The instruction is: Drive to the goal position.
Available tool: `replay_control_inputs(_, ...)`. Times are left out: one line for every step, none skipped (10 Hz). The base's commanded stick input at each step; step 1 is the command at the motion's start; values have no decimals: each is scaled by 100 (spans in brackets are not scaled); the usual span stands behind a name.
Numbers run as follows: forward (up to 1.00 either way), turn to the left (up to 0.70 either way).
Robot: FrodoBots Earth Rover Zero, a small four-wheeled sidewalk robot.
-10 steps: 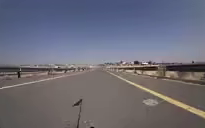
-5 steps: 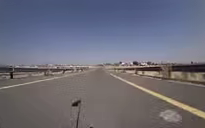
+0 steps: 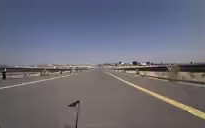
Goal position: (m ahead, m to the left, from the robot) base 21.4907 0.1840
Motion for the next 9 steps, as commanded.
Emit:
replay_control_inputs(100,0)
replay_control_inputs(100,0)
replay_control_inputs(100,0)
replay_control_inputs(100,0)
replay_control_inputs(100,0)
replay_control_inputs(100,0)
replay_control_inputs(100,0)
replay_control_inputs(100,0)
replay_control_inputs(100,0)
